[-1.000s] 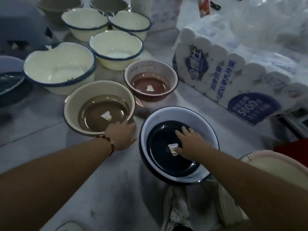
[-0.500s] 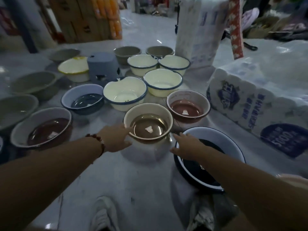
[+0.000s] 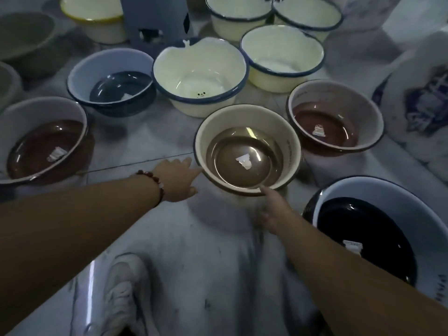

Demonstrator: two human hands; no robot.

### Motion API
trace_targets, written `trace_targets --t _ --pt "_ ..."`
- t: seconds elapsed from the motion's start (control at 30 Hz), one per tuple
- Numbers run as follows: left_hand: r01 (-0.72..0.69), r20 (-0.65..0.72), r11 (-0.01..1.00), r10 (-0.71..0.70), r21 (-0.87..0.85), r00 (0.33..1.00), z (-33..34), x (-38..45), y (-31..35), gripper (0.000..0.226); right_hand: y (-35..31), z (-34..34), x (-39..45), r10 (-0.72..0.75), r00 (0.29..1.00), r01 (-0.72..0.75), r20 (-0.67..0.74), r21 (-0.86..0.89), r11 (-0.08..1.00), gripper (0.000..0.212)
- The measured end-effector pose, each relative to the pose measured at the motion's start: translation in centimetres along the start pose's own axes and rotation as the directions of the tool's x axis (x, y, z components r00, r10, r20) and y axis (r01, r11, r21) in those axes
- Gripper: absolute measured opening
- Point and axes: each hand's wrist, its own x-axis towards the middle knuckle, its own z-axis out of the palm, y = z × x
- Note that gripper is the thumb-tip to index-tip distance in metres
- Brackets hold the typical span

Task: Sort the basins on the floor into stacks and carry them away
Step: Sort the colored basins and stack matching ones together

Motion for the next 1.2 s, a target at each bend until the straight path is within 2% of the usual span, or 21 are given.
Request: trace_targets --t 0.03,0.1,0.2,0.23,0.3,0.37,0.43,0.53,0.63,0.7,0.77,0.83,0.9,1.03,1.13,1.2 --pt "-0.012 -0.016 1.000 0.012 -0.009 1.000 -0.4 1.5 0.0 0.065 -0.7 0.7 0.7 0.007 1.000 -0.007 -0.005 0.130 0.991 0.018" --pt "-0.049 -0.035 0.999 0.049 -0.017 0.998 -1.4 3.8 0.1 0.063 -2.1 1.9 1.7 0.050 0.999 -0.045 -0.015 0.232 0.972 0.015" --pt "-0.132 -0.044 0.991 0.133 0.018 0.990 -3.9 6.6 0.2 0.063 -5.2 2.5 1.9 0.155 0.987 -0.138 -0.040 0.279 0.950 0.010" --pt "-0.136 -0.043 0.991 0.135 -0.014 0.990 -4.9 7.4 0.1 0.063 -6.3 2.6 1.7 0.174 0.983 -0.153 -0.059 0.269 0.951 0.003" --pt "-0.122 -0.067 0.984 0.113 -0.131 0.991 -6.4 8.7 -0.2 0.062 -7.9 1.9 1.7 0.190 0.977 -0.164 -0.096 0.227 0.960 0.006" --pt "-0.067 -0.104 0.954 0.038 -0.293 0.994 -7.0 9.1 0.1 0.060 -9.0 0.5 1.0 0.193 0.972 -0.168 -0.138 0.170 0.971 0.005" --pt "0.042 -0.106 0.902 -0.097 -0.430 0.990 -6.3 8.5 0.9 0.061 -9.5 -1.7 0.1 0.174 0.974 -0.160 -0.145 0.106 0.981 0.006" --pt "0.203 0.001 0.807 -0.243 -0.555 0.970 -4.3 6.9 1.9 0.078 -9.6 -6.3 -2.0 0.094 0.987 -0.096 -0.128 -0.007 0.995 0.007" --pt "0.255 0.039 0.639 -0.332 -0.726 0.942 -3.2 6.2 3.3 0.086 -9.4 -11.5 -3.8 0.022 0.992 -0.032 -0.125 -0.077 0.996 0.016" --pt "0.275 0.041 0.521 -0.417 -0.808 0.908 -2.9 6.6 4.5 0.077 -9.5 -14.3 -4.5 -0.030 0.995 0.016 -0.100 -0.134 0.991 0.020" --pt "0.198 -0.051 0.485 -0.452 -0.852 0.890 -3.7 7.3 5.5 0.055 -9.7 -16.4 -5.0 -0.099 0.990 0.083 -0.104 -0.146 0.986 0.019" --pt "0.070 -0.160 0.495 -0.408 -0.866 0.899 -5.8 7.9 6.4 0.045 -10.2 -18.6 -6.0 -0.153 0.980 0.134 -0.127 -0.143 0.981 0.024" --pt "-0.026 -0.233 0.497 -0.359 -0.868 0.904 -8.6 7.3 7.3 0.045 -10.8 -20.8 -7.9 -0.198 0.970 0.178 -0.141 -0.144 0.973 0.029" --pt "-0.186 -0.366 0.504 -0.284 -0.844 0.886 -13.3 3.0 11.4 0.044 -9.7 -26.3 -14.2 -0.290 0.947 0.267 -0.139 -0.163 0.950 0.008" --pt "-0.233 -0.379 0.454 -0.264 -0.860 0.887 -14.6 -1.4 16.4 0.043 -7.2 -30.5 -18.4 -0.320 0.909 0.289 -0.268 -0.150 0.946 0.025" --pt "-0.251 -0.386 0.469 -0.217 -0.847 0.896 -14.6 -3.8 19.9 0.044 -5.1 -33.2 -20.1 -0.327 0.880 0.274 -0.344 -0.193 0.942 0.033"
